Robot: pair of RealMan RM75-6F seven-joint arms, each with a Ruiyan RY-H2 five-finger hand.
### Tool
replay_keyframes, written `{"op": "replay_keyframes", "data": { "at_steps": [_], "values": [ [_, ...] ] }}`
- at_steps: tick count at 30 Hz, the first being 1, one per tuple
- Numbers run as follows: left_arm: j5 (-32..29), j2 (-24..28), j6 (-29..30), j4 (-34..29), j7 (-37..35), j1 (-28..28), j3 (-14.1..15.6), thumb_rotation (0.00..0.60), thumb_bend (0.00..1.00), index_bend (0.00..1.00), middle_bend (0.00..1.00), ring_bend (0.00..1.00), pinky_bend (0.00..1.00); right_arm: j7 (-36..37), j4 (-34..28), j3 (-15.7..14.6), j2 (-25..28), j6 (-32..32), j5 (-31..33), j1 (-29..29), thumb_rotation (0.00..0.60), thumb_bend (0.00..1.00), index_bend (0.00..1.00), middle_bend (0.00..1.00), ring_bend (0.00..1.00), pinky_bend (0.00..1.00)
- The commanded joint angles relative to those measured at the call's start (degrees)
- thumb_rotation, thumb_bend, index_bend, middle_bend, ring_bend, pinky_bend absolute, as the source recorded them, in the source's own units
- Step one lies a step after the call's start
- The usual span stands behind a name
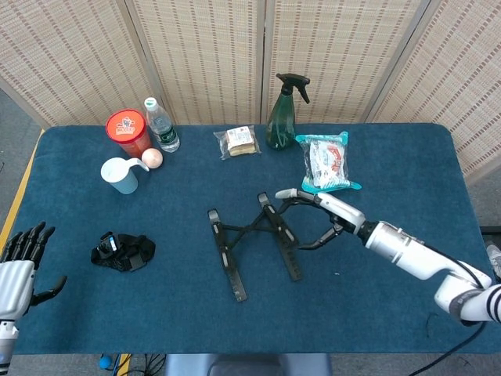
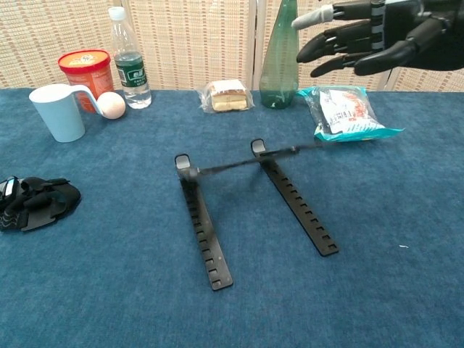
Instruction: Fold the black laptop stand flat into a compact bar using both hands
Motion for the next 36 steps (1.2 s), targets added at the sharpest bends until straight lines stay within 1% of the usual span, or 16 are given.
{"op": "replay_keyframes", "data": {
  "at_steps": [1,3,6,7,10,16,18,21,24,27,31,36],
  "values": [
    [0.2,0.8,-1.8,0.7,-0.9,-1.7,-0.8,0.600,0.23,0.06,0.00,0.00,0.00,-1.1,-1.5,-2.3,3.1,2.6,-1.7,-1.0,0.600,0.00,0.19,0.33,0.13,0.15],
    [0.3,1.1,-3.2,1.3,-1.3,-2.9,-1.2,0.600,0.23,0.06,0.00,0.00,0.00,-6.3,-1.9,-2.6,4.0,2.3,-1.5,-1.3,0.600,0.00,0.19,0.33,0.13,0.15],
    [1.3,1.3,-6.4,2.8,-2.2,-5.5,-1.6,0.600,0.23,0.06,0.00,0.00,0.00,-20.0,-3.1,-2.3,4.3,0.7,-0.3,-2.3,0.600,0.00,0.19,0.32,0.13,0.15],
    [1.8,1.1,-7.9,3.7,-2.7,-6.9,-1.8,0.600,0.23,0.06,0.00,0.00,0.00,-25.3,-4.0,-2.2,4.2,0.1,0.2,-2.8,0.600,0.00,0.19,0.32,0.13,0.15],
    [3.0,0.4,-12.7,6.2,-5.1,-10.7,-2.1,0.600,0.23,0.06,0.00,0.00,0.00,-37.8,-6.3,-1.9,4.0,-0.9,1.4,-3.9,0.600,0.00,0.19,0.31,0.13,0.15],
    [5.7,-3.8,-21.4,12.6,-8.9,-19.0,-2.8,0.600,0.23,0.06,0.00,0.00,0.00,-57.4,-8.3,-0.6,1.2,0.2,3.8,-6.7,0.600,0.00,0.13,0.26,0.13,0.15],
    [6.2,-5.7,-24.2,14.7,-9.6,-21.7,-2.9,0.600,0.20,0.06,0.00,0.00,0.00,-63.7,-8.0,-0.7,-0.1,0.5,3.5,-7.3,0.600,0.00,0.09,0.24,0.13,0.15],
    [6.7,-9.1,-26.9,18.1,-10.2,-25.0,-3.1,0.600,0.17,0.06,0.00,0.00,0.00,-71.2,-7.1,-1.0,-2.4,0.8,2.8,-8.0,0.600,0.00,0.01,0.20,0.09,0.15],
    [6.8,-12.3,-28.8,21.0,-11.2,-27.6,-3.3,0.600,0.17,0.05,0.00,0.00,0.00,-76.7,-5.8,-1.3,-4.7,0.9,1.9,-8.3,0.600,0.00,0.00,0.14,0.03,0.11],
    [6.8,-16.1,-30.4,24.2,-11.6,-30.2,-3.4,0.600,0.17,0.03,0.00,0.00,0.00,-81.6,-4.2,-1.5,-7.3,1.6,1.2,-8.8,0.600,0.00,0.00,0.09,0.00,0.06],
    [6.2,-19.6,-31.7,26.9,-12.4,-32.6,-3.6,0.600,0.17,0.01,0.00,0.00,0.00,-85.5,-2.1,-1.7,-10.1,2.9,0.6,-9.4,0.600,0.00,0.00,0.03,0.00,0.01],
    [5.6,-22.9,-33.2,30.1,-14.0,-35.2,-3.5,0.600,0.17,0.01,0.00,0.00,0.00,-89.0,0.8,-2.0,-13.2,5.0,-0.4,-10.1,0.600,0.00,0.00,0.00,0.00,0.00]
  ]
}}
